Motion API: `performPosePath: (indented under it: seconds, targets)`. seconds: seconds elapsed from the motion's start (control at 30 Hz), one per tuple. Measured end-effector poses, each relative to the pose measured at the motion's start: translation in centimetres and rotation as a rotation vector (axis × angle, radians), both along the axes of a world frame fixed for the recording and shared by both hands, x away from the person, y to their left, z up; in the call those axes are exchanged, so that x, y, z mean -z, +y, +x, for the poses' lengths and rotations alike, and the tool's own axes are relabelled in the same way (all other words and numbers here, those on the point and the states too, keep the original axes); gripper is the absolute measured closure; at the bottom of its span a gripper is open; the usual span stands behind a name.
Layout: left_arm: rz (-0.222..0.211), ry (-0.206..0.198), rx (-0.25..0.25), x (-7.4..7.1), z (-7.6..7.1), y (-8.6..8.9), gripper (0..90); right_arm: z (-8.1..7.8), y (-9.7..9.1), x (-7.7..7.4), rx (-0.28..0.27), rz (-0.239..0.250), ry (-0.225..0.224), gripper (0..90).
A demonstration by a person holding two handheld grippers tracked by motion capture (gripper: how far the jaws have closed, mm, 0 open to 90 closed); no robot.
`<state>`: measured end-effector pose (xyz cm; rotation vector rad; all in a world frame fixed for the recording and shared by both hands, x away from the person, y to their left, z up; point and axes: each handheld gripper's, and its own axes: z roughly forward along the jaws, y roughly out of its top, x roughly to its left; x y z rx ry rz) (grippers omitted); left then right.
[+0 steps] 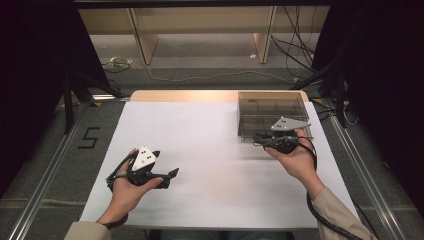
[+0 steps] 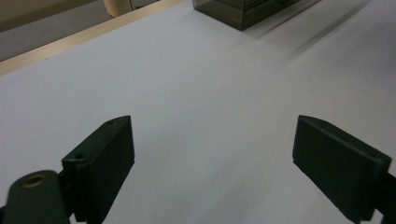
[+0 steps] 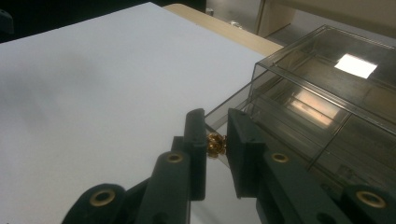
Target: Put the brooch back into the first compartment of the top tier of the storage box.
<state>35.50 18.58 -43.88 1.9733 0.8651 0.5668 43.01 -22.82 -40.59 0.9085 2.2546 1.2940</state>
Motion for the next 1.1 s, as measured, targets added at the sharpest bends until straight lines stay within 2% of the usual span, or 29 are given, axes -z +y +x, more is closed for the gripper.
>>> performPosePath:
  seconds: [1.1]
  targets:
    - [0.000, 0.000, 0.000, -0.01, 0.02, -0.01, 12.9, 0.67, -0.24, -0.28, 0.020, 0.009, 0.000, 79.2]
